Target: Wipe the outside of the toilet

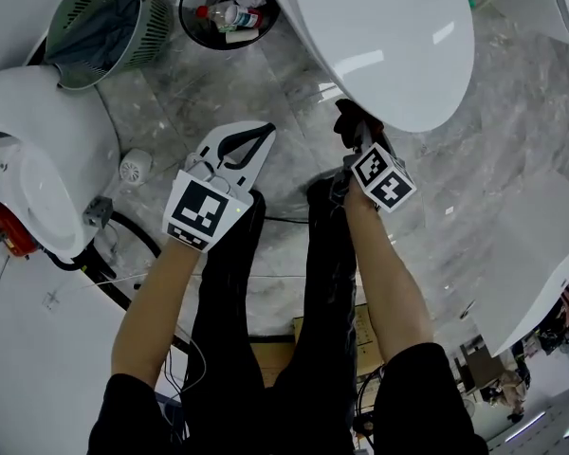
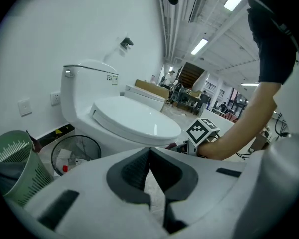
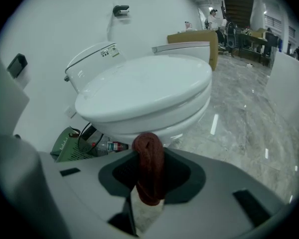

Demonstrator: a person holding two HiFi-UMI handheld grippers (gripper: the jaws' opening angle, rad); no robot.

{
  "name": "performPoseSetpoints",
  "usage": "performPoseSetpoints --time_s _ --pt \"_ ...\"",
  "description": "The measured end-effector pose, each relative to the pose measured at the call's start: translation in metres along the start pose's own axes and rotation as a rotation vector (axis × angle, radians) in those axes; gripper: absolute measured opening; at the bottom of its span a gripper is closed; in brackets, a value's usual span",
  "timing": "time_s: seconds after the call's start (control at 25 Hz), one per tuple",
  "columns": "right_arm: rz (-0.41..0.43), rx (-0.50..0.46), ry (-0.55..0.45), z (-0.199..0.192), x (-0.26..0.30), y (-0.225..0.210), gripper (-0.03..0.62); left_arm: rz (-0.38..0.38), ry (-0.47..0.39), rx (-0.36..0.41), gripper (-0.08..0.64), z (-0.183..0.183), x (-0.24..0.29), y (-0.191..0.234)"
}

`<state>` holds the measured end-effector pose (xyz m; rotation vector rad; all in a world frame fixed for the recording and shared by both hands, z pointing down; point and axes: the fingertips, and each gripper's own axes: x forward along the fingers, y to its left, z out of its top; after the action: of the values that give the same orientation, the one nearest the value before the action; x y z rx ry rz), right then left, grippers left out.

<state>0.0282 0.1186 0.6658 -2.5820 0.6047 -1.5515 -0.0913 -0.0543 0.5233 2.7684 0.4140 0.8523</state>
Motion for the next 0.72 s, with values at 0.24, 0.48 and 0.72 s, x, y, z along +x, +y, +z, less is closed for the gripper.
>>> performPoseSetpoints --time_s 0.24,0.48,0.72 --pt "-0.026 -0.009 0.017 0.006 -0.004 -0.033 0.110 -0.014 0.008 0.003 0.000 0.006 0.017 -0.015" --pt "-0.063 -0.066 0.034 0.015 -0.006 -0.063 0.109 -0.025 0.020 0.008 0.000 0.007 0.027 -0.022" --pt "-0.102 -0.166 0.044 0.028 -0.003 -0.085 0.109 -0.033 0.025 0.013 0.000 0.006 0.031 -0.023"
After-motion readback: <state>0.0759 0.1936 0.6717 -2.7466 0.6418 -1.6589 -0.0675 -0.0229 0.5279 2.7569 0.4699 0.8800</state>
